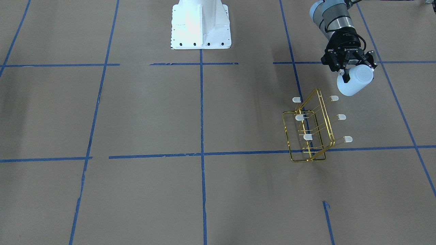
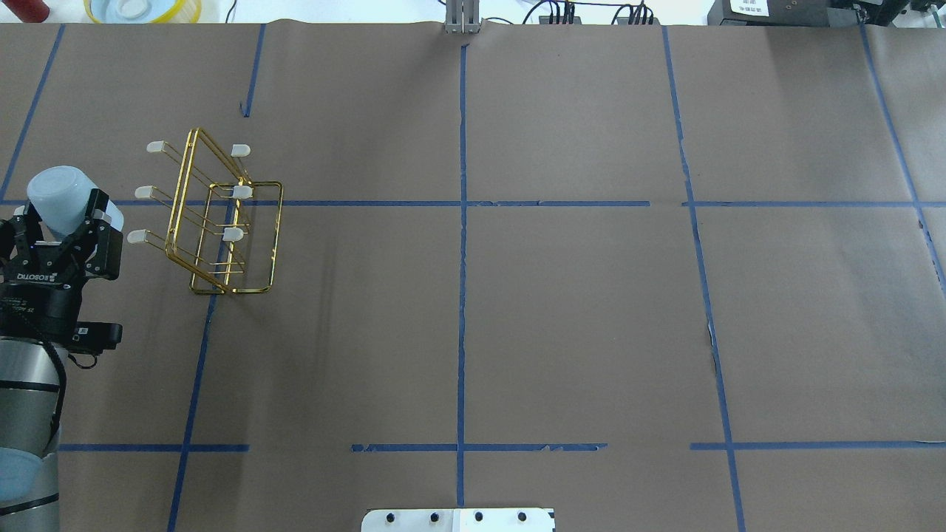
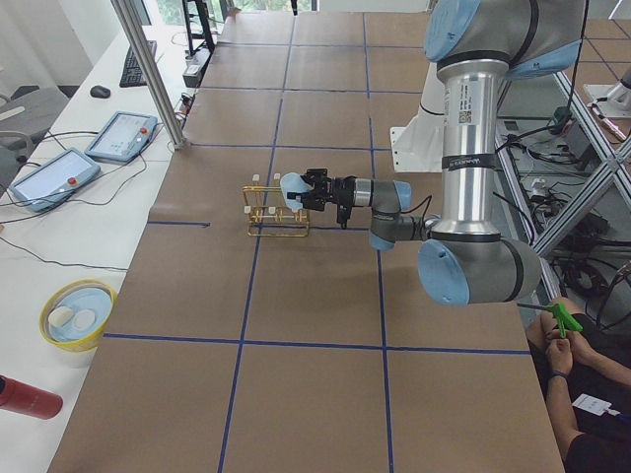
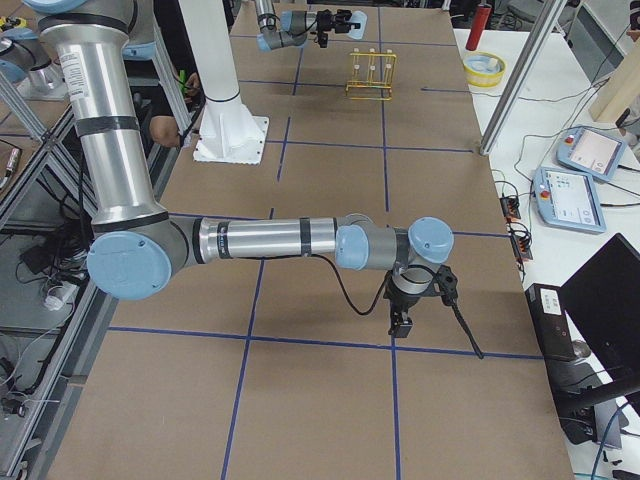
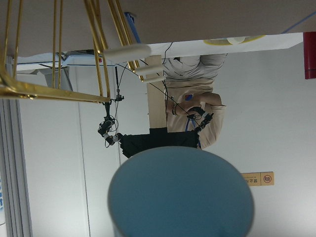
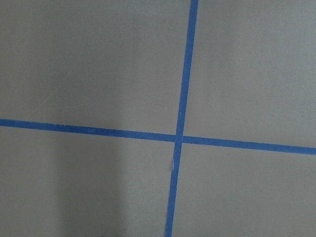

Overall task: Hang cup on cup holder
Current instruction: 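Slide the tilted cup onto a white hook of the gold rack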

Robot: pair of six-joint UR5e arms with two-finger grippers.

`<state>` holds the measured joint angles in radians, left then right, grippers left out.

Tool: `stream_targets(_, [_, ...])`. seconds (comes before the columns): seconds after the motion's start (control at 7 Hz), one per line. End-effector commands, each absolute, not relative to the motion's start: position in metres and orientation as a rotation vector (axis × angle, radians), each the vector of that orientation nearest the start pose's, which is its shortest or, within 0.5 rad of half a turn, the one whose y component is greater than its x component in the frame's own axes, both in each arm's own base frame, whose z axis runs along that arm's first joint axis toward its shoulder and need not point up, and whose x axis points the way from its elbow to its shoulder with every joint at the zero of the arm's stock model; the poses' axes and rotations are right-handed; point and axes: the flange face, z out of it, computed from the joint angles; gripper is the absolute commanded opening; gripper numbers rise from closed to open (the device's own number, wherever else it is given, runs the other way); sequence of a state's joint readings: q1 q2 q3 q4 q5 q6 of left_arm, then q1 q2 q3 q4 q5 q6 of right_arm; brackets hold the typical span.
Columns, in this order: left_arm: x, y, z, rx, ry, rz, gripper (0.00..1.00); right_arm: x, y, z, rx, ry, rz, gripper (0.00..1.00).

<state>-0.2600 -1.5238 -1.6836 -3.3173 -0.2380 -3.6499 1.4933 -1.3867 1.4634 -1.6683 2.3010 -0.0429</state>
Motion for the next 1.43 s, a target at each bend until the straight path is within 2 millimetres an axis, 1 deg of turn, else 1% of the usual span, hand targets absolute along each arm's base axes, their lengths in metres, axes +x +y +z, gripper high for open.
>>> stream_targets(0.0, [0.315, -0.322, 0.457, 0.706, -1.829, 1.706, 0.00, 0.023, -0.570, 0.626, -0.031, -0.730, -0.107, 1.00])
stream_targets(0.14, [0.325, -0.324, 0.465, 0.706, -1.823, 1.710, 0.00, 0.022, -0.570, 0.627, -0.033, -0.730, -0.108, 1.00])
stream_targets(0.29, [0.332, -0.326, 0.468, 0.703, -1.823, 1.713, 0.00, 0.023, -0.570, 0.626, -0.031, -0.730, -0.107, 1.00])
stream_targets(0.43, [0.333, -0.326, 0.469, 0.705, -1.822, 1.715, 0.00, 0.022, -0.570, 0.627, -0.033, -0.730, -0.108, 1.00])
stream_targets(0.86, [0.339, -0.327, 0.485, 0.698, -1.818, 1.732, 0.00, 0.023, -0.570, 0.627, -0.033, -0.730, -0.106, 1.00])
stream_targets(1.0, [0.340, -0.328, 0.483, 0.702, -1.817, 1.728, 0.00, 0.022, -0.570, 0.627, -0.033, -0.730, -0.108, 1.00])
stream_targets(1.14, [0.341, -0.328, 0.483, 0.704, -1.817, 1.729, 0.07, 0.023, -0.570, 0.626, -0.031, -0.730, -0.107, 1.00])
stream_targets(1.29, [0.341, -0.328, 0.483, 0.703, -1.819, 1.732, 0.49, 0.023, -0.570, 0.626, -0.031, -0.730, -0.107, 1.00])
